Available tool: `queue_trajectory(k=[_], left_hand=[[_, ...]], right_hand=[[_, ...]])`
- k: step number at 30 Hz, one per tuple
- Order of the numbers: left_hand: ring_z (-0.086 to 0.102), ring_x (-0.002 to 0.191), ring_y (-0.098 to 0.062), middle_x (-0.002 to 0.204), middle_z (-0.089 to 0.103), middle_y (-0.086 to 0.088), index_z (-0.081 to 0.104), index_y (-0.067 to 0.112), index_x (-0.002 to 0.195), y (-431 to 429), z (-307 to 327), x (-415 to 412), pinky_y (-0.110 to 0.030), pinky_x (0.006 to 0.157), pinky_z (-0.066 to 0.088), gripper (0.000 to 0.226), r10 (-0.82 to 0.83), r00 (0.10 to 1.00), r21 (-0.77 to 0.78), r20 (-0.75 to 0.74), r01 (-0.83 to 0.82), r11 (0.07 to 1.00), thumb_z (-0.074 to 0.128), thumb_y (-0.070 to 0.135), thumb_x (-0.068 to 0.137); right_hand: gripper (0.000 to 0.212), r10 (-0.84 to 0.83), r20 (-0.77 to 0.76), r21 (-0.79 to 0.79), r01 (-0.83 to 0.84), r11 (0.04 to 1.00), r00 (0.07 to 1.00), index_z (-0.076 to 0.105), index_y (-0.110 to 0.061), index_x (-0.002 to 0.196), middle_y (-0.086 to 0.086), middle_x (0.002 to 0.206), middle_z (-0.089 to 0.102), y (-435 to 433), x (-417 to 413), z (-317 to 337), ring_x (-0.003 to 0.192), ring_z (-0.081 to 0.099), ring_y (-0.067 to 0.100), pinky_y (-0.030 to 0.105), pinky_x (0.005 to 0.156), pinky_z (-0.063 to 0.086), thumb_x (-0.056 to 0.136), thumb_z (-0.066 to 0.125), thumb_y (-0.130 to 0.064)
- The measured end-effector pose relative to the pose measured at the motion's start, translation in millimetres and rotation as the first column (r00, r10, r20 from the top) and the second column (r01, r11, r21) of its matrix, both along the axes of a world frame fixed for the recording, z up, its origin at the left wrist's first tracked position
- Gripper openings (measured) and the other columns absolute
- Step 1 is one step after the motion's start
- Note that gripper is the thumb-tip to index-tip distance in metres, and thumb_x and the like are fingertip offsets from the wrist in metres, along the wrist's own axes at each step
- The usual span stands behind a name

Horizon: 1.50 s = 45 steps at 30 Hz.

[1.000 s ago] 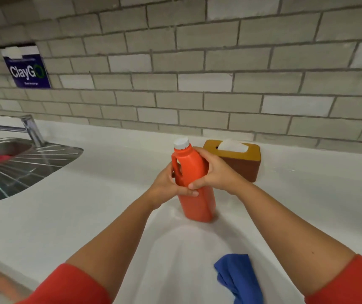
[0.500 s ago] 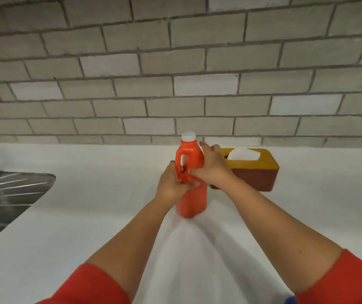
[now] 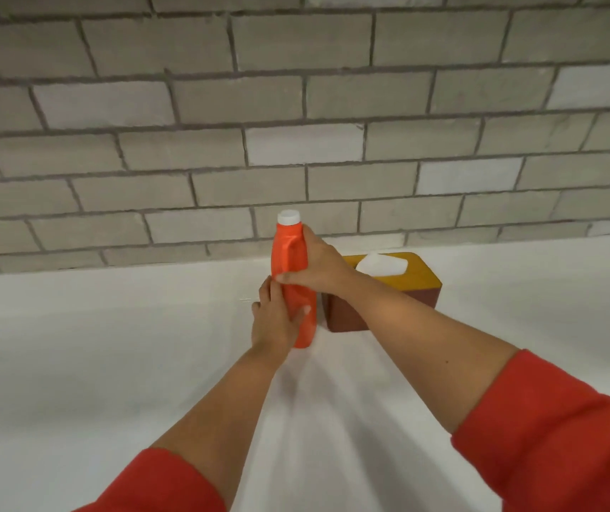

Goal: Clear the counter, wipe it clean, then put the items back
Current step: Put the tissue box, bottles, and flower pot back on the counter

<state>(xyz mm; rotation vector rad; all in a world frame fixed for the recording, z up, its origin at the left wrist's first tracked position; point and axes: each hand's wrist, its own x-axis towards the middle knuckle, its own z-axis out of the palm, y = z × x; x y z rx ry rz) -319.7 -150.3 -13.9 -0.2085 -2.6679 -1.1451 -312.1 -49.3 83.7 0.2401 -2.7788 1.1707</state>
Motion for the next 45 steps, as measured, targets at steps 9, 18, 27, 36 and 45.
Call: queue_trajectory(k=[9,18,27,36,45], left_hand=[[0.041,0.121,-0.037,0.143,0.032,-0.009,0.032,0.017,0.135,8.0,2.9,-25.5,-0.046,0.093,0.04,0.057,0.051,0.998,0.006,-0.021,-0.051,0.999,0.06,0.03,0.088],[0.04,0.118,-0.037,0.14,0.033,-0.011,0.034,0.019,0.131,12.1,7.7,-40.9,-0.042,0.087,0.039,0.049,0.077,0.997,0.039,0.018,-0.078,0.996,0.057,0.026,0.088],[0.043,0.114,-0.044,0.132,0.034,-0.022,0.043,0.006,0.123,30.6,7.9,-16.3,-0.045,0.097,0.038,0.048,0.291,0.956,0.369,0.032,-0.282,0.885,0.056,0.0,0.077],[0.05,0.097,-0.035,0.106,0.05,-0.021,0.048,-0.001,0.099,90.0,24.5,28.3,-0.04,0.083,0.039,0.021,0.155,0.984,0.474,-0.091,-0.094,0.876,0.054,-0.003,0.078],[0.049,0.087,-0.021,0.105,0.054,-0.013,0.05,0.004,0.102,183.6,41.4,92.4,-0.021,0.075,0.033,0.021,-0.093,0.993,0.418,-0.067,0.112,0.901,0.052,-0.002,0.082]], right_hand=[[0.095,-0.047,0.059,0.117,0.04,0.992,0.997,-0.006,-0.018,0.151,0.01,0.149,0.034,9.5,-26.0,-8.8,0.131,0.042,0.028,0.035,0.107,0.036,0.086,0.063,-0.019],[0.079,-0.035,0.105,0.163,0.018,0.986,0.994,0.004,-0.016,0.152,0.008,0.154,0.022,9.1,-25.2,-17.3,0.136,0.035,0.028,0.034,0.108,0.035,0.089,0.051,-0.005],[0.04,-0.122,0.042,0.21,0.111,0.971,0.992,0.056,-0.009,0.128,0.013,0.132,0.05,45.5,5.2,-11.0,0.121,0.048,0.025,0.022,0.093,0.037,0.088,0.055,-0.008],[0.029,-0.226,0.057,0.177,0.213,0.961,0.972,0.064,-0.01,0.113,0.01,0.112,0.063,94.2,46.7,-1.9,0.077,0.055,0.021,0.017,0.055,0.042,0.086,0.057,-0.01],[0.024,-0.376,0.117,0.212,0.347,0.914,0.919,0.065,-0.014,0.107,0.005,0.083,0.063,180.7,120.8,6.6,0.07,0.063,0.021,0.02,0.048,0.043,0.087,0.052,-0.012]])
